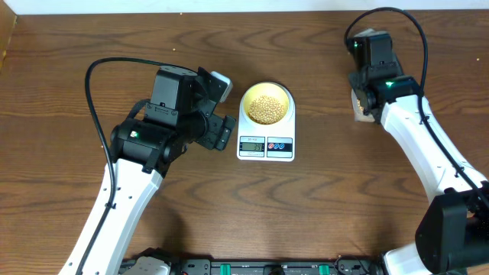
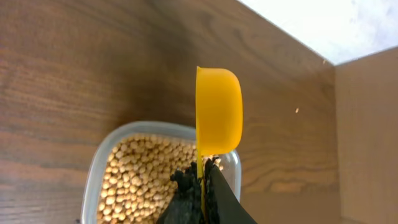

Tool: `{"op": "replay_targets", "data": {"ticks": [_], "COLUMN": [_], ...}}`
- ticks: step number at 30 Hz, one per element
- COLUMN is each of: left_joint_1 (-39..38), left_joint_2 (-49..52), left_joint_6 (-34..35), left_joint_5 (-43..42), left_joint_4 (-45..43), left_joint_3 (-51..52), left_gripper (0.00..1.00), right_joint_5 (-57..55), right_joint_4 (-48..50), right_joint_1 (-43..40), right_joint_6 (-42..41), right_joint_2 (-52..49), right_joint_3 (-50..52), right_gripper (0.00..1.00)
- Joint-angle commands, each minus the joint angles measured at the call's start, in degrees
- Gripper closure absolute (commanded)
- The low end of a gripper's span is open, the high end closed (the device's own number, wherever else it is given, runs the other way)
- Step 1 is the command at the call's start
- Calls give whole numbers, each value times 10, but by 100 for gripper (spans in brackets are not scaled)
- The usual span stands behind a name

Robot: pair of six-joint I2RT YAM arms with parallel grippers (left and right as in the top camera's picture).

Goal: Scoop item into bowl and weigh 50g on scale
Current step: 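Move the empty scoop back over the soybean tub with the right gripper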

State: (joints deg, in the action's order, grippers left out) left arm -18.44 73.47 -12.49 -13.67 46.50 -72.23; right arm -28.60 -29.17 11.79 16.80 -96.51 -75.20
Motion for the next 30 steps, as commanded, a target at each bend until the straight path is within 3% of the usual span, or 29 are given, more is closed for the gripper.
{"op": "replay_targets", "data": {"ticks": [1,11,30], "left_joint_1": [2,2,2], "left_joint_2": [2,2,2], "left_joint_6": [-8,-7,-7], "left_joint_5": [-7,-7,-7], "left_joint_4": [2,2,2], "left_joint_3": [0,0,0], "left_gripper": [17,17,17], "right_joint_5": [-12,17,65], "right_joint_4": [-22,-120,-122], "right_joint_1": [-8,-42,-86], "right_joint_6": [-42,-106,-106], "right_joint_2": [14,14,-21], "right_joint_3": [-1,-1,5], "right_gripper": [99,99,99]}}
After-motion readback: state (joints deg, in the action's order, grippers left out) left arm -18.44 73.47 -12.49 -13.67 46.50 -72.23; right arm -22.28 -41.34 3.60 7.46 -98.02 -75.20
